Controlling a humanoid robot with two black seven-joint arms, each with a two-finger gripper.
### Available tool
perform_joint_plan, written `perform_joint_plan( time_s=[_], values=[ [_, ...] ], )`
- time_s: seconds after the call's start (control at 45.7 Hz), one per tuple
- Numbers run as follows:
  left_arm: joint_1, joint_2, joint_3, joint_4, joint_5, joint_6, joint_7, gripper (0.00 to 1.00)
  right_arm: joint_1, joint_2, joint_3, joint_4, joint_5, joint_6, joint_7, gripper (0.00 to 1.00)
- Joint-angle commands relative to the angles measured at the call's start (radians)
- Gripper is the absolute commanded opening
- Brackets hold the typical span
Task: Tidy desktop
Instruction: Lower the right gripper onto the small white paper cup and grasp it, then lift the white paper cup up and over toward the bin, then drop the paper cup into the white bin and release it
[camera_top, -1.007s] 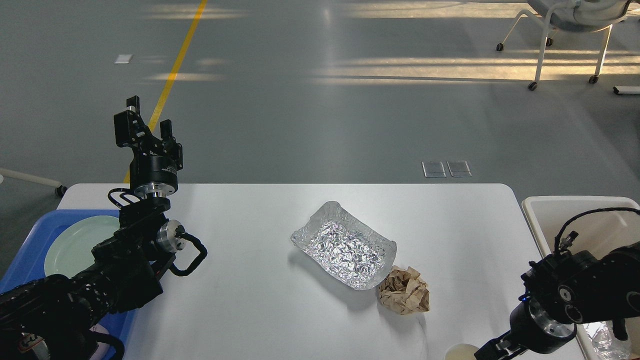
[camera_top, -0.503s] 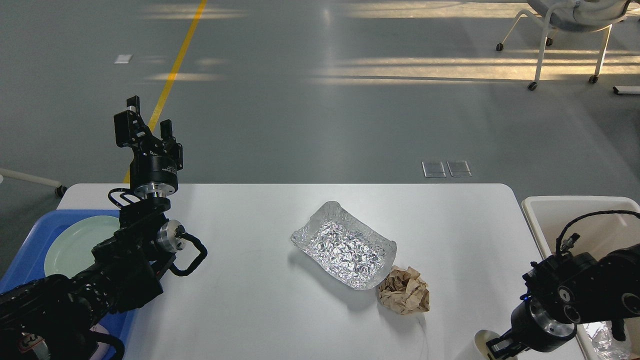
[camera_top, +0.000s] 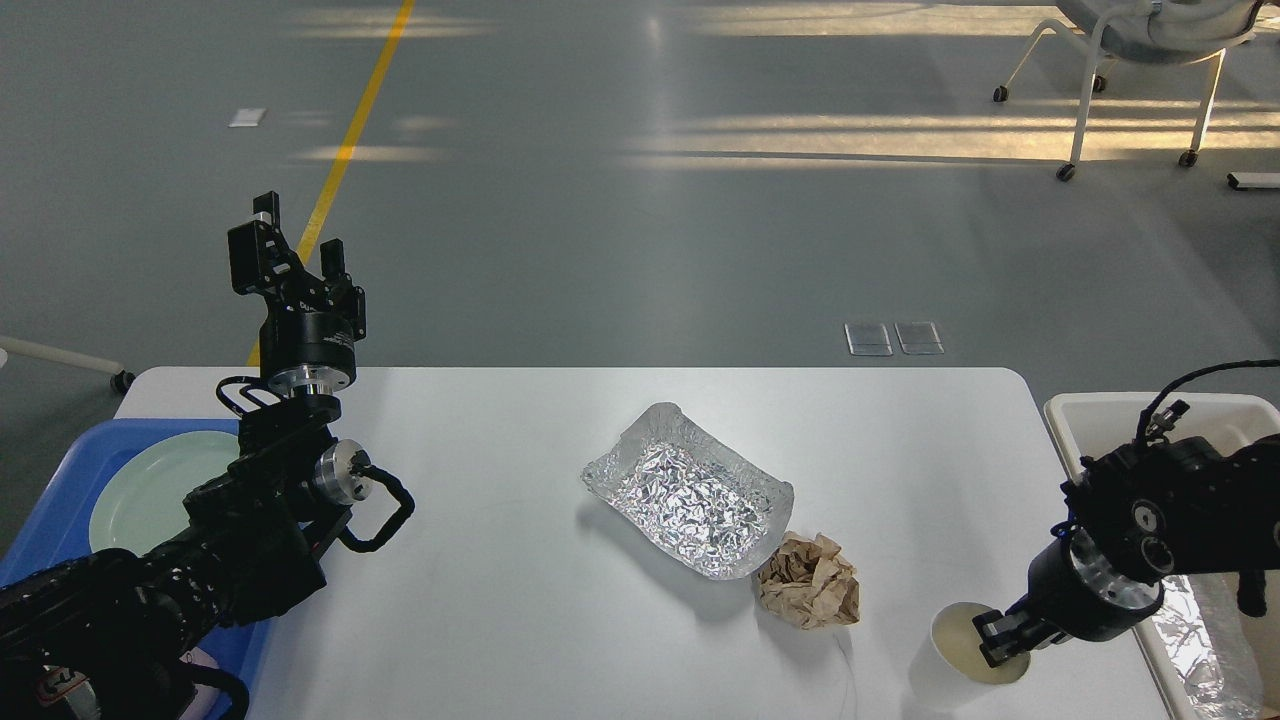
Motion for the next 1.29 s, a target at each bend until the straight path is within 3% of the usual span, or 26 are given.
perform_joint_plan(
  time_s=[0.0, 0.263, 0.525, 0.963, 1.16, 1.27],
  values=[
    [0.0, -0.001, 0.0, 0.0, 0.0, 0.0, 0.0, 0.96, 0.077, -0.012, 0.009, 0.016, 0.08, 0.079, 0.02, 0.0],
    [0.0, 0.0, 0.0, 0.0, 0.0, 0.0, 0.0, 0.96, 0.326, -0.058, 0.029, 0.02, 0.197, 0.266, 0.022, 0.0],
    [0.0, 0.0, 0.0, 0.0, 0.0, 0.0, 0.0, 0.96, 0.607, -0.161, 0.176, 0.013, 0.317, 0.603, 0.017, 0.0],
    [0.0, 0.0, 0.0, 0.0, 0.0, 0.0, 0.0, 0.96, 0.846, -0.238, 0.314, 0.008, 0.377, 0.603, 0.006, 0.0],
    [0.0, 0.0, 0.0, 0.0, 0.0, 0.0, 0.0, 0.96, 0.814, -0.23, 0.288, -0.035, 0.366, 0.603, -0.001, 0.0],
    [0.0, -0.001, 0.0, 0.0, 0.001, 0.0, 0.0, 0.96, 0.678, -0.215, 0.274, -0.148, 0.357, 0.603, -0.003, 0.0]
  ],
)
